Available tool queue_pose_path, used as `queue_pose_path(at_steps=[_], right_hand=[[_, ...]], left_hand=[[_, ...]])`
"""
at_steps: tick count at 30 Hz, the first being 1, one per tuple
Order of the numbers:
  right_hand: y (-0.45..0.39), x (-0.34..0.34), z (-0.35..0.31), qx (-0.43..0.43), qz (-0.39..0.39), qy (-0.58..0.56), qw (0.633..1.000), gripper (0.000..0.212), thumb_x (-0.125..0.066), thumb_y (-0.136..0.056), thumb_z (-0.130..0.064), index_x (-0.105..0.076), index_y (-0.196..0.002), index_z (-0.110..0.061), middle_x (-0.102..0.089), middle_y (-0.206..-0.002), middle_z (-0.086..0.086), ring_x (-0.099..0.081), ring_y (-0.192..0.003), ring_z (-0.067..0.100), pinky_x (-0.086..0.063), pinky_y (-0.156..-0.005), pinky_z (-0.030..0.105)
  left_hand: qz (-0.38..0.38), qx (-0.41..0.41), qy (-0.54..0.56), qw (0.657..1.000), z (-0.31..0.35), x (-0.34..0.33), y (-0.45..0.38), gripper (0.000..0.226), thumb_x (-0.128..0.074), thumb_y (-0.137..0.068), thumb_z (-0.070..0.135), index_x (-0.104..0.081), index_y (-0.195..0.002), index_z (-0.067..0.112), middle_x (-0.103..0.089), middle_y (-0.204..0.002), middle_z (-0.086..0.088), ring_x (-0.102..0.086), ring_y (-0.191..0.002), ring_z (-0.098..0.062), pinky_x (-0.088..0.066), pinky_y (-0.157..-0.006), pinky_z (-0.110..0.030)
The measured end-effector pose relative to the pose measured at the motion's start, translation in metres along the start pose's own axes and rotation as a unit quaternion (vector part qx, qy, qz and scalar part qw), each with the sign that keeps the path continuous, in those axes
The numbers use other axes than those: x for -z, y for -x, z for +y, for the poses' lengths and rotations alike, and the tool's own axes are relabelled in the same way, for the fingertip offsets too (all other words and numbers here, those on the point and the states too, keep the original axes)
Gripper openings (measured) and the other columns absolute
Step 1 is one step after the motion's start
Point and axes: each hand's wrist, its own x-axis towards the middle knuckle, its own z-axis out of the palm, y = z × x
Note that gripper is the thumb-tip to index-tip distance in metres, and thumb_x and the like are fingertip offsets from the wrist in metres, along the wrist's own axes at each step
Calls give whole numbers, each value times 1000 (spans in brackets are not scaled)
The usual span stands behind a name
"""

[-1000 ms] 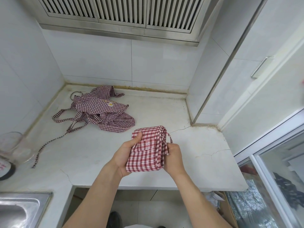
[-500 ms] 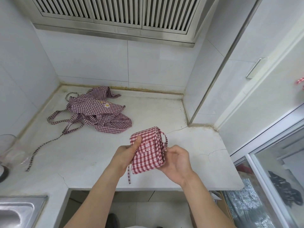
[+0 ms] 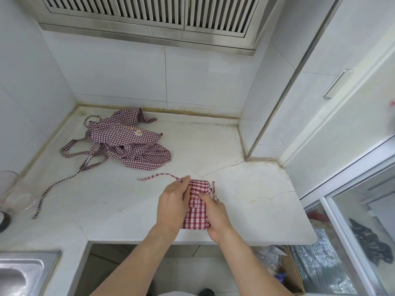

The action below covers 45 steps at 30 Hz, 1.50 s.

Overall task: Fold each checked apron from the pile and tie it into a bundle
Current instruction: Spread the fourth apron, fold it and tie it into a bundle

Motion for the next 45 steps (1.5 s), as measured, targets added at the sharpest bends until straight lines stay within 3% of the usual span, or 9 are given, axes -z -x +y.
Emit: queue_pose_path(at_steps=[4, 7, 13, 18, 24, 30, 33, 36, 45], right_hand=[[-12, 7, 11, 5, 30, 51, 998, 24, -61, -97, -25, -74, -100, -5, -76, -96, 13, -73, -95, 33, -55, -92, 53], [-26, 15, 19, -4, 34, 82, 996, 23, -59, -98, -25, -73, -102, -7, -76, -97, 12, -72, -96, 31, -56, -91, 50], [-54, 33, 48, -91, -12, 126, 988, 16, -60, -96, -14, -68, -110, -11, -76, -102, 7, -72, -93, 21, -58, -73, 32], [-75, 40, 34, 2, 174, 243, 954, 23, -63, -90, -32, -55, -73, -19, -56, -69, -6, -55, -72, 16, -44, -69, 29], [-109, 55, 3, -127, 183, 39, 974, 15, -69, -90, -24, -61, -84, -13, -55, -78, 1, -48, -65, 13, -48, -65, 27], [-104, 50, -35, -25, 92, -167, 981, 24, -42, -107, -18, -49, -84, -11, -48, -58, 0, -47, -55, 16, -43, -58, 29], [-90, 48, -72, 108, 78, -7, 991, 37, -35, -108, -35, -53, -84, -13, -27, -47, -11, -24, -41, 7, -26, -42, 20], [-73, 36, -83, 181, 41, 208, 960, 37, -38, -108, -33, -61, -83, -17, -44, -56, -18, -40, -47, 3, -35, -50, 21], [-78, 20, 7, 99, -12, 363, 927, 37, -41, -106, -26, -68, -102, -1, -68, -91, 5, -62, -86, 21, -49, -86, 38]], left_hand=[[-24, -126, -30, 991, -20, -11, 1, 42, -80, -71, -13, -75, -109, 4, -76, -100, -10, -74, -86, -26, -59, -79, -35], [-98, -144, -35, 984, -35, -20, 0, 29, -68, -92, 18, -71, -117, 5, -75, -101, -10, -72, -89, -24, -61, -80, -34], [-294, -66, -71, 951, -62, -56, 14, 55, -60, -99, 23, -42, -149, 8, -51, -147, -12, -44, -140, -27, -34, -115, -33], [-292, -32, -66, 954, -60, -75, 16, 57, -60, -99, 23, -40, -151, 10, -46, -151, -8, -37, -144, -23, -29, -117, -31], [-283, -17, -72, 956, -64, -77, 17, 58, -56, -101, 27, -34, -154, 16, -40, -156, -4, -32, -147, -20, -26, -118, -29], [-291, -8, -84, 953, -66, -82, 13, 57, -53, -102, 27, -32, -155, 19, -36, -158, -1, -28, -148, -18, -27, -118, -30], [-286, -7, -76, 955, -66, -85, 9, 55, -52, -103, 22, -32, -155, 19, -37, -158, -1, -26, -149, -17, -27, -118, -31], [-278, -7, -58, 959, -66, -90, 8, 53, -53, -102, 16, -37, -152, 17, -41, -156, -2, -31, -147, -19, -29, -117, -31], [-121, -89, -51, 987, -59, -86, 17, 49, -81, -73, -1, -67, -118, 9, -69, -103, 0, -61, -95, -18, -50, -86, -31]])
